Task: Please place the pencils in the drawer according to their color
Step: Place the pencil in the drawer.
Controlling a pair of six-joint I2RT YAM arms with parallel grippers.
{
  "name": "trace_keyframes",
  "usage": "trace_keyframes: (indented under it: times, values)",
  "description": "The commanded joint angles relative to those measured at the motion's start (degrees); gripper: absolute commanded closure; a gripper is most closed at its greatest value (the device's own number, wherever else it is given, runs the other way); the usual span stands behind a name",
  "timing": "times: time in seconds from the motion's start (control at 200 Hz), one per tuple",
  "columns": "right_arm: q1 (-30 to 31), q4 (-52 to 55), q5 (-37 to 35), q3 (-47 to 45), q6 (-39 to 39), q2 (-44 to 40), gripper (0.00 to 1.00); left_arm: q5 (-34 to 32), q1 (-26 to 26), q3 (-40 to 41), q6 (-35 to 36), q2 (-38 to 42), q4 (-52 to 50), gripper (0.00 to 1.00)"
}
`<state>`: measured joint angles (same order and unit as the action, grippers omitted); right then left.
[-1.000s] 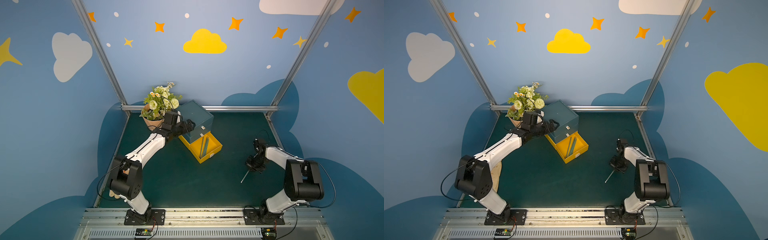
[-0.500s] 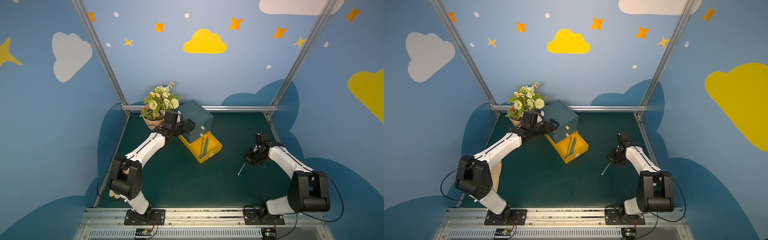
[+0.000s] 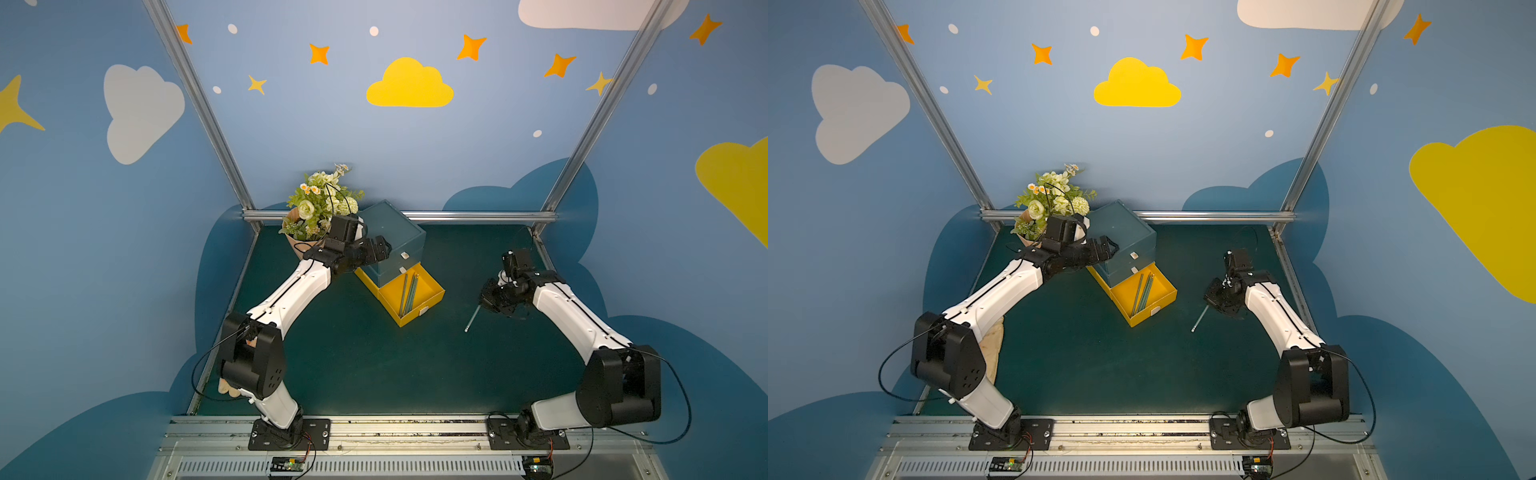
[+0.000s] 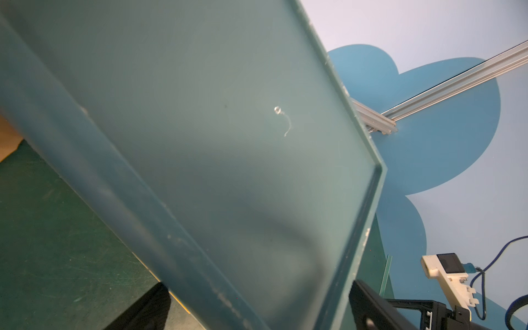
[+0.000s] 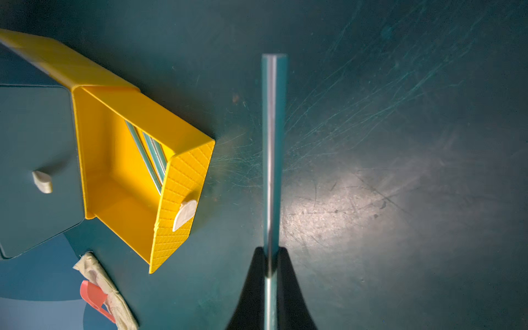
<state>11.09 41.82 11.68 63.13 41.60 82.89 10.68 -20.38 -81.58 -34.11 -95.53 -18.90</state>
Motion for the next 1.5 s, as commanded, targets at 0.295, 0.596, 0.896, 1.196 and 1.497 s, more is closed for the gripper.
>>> trace_keyframes:
  times: [0.295, 0.596, 0.896, 1.196, 1.497]
  values:
    - [7.01, -4.33, -0.51, 10.13, 4.16, 6.18, 1.0, 1.45, 0.25, -1.82, 0.96, 5.18, 0.95, 0.0]
    - [13.4, -5.78, -2.86, 21.42, 6.04, 17.21, 1.0, 0.84, 0.23, 4.01, -0.17, 12.0, 1.98, 0.0]
    - [18.49, -6.68, -5.59, 31.51, 6.95, 28.17, 1.0, -1.83, 0.59, 11.78, -0.39, 19.14, 1.56, 0.0]
    - [21.92, -7.79, -5.68, 33.25, 8.2, 34.3, 1.0, -1.82, 2.08, 13.73, -0.94, 21.26, 0.95, 0.0]
    - [25.07, -8.08, -3.23, 32.58, 8.32, 36.89, 0.98, -1.21, 2.66, 13.58, -1.05, 20.47, 1.37, 0.0]
